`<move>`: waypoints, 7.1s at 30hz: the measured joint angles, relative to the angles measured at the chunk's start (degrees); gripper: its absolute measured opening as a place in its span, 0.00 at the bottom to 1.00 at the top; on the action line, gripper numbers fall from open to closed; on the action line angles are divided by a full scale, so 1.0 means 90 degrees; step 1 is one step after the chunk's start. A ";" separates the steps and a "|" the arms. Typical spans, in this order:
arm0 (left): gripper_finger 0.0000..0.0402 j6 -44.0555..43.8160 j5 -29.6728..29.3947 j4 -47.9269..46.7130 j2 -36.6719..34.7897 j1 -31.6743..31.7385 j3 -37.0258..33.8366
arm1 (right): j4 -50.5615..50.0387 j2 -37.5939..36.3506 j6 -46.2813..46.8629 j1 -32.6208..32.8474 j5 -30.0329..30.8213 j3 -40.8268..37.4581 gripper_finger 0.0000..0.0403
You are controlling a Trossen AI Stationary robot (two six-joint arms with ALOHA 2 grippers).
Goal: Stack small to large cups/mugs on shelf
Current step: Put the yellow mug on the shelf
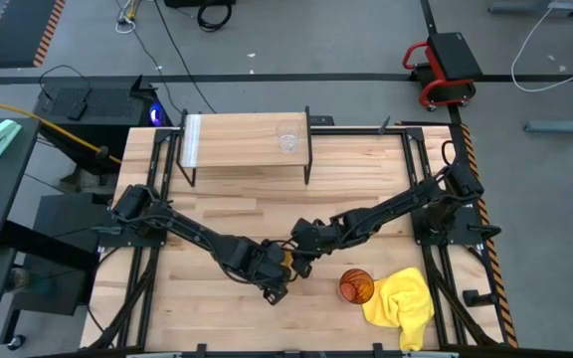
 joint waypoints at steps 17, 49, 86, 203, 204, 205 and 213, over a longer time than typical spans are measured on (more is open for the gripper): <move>0.13 -0.0206 0.0089 -0.0240 0.0000 -0.0078 0.0005 | -0.0054 0.0000 -0.0012 0.0024 -0.0075 0.0005 0.00; 0.19 0.0351 0.0044 -0.1372 -0.1076 0.0681 0.0010 | -0.0788 -0.1319 -0.0459 0.0024 -0.0256 0.0012 0.03; 0.31 0.1515 0.1059 -0.0566 -0.0170 0.1627 0.0002 | -0.1924 -0.2033 -0.0753 0.0024 0.0542 0.0010 0.10; 0.13 0.6122 0.0260 -0.4585 0.0022 0.6875 0.4022 | -0.2730 -0.3259 -0.0801 0.0070 0.0661 0.0007 0.01; 0.14 0.6151 0.0257 -0.4585 0.0024 0.6875 0.4020 | -0.2730 -0.3259 -0.0801 0.0061 0.0661 0.0007 0.01; 0.15 0.6162 0.0255 -0.4592 0.0024 0.6875 0.4019 | -0.2730 -0.3259 -0.0801 0.0061 0.0661 0.0007 0.01; 0.20 0.6178 0.0251 -0.4587 0.0024 0.6875 0.4019 | -0.2730 -0.3259 -0.0831 0.0059 0.0665 0.0007 0.01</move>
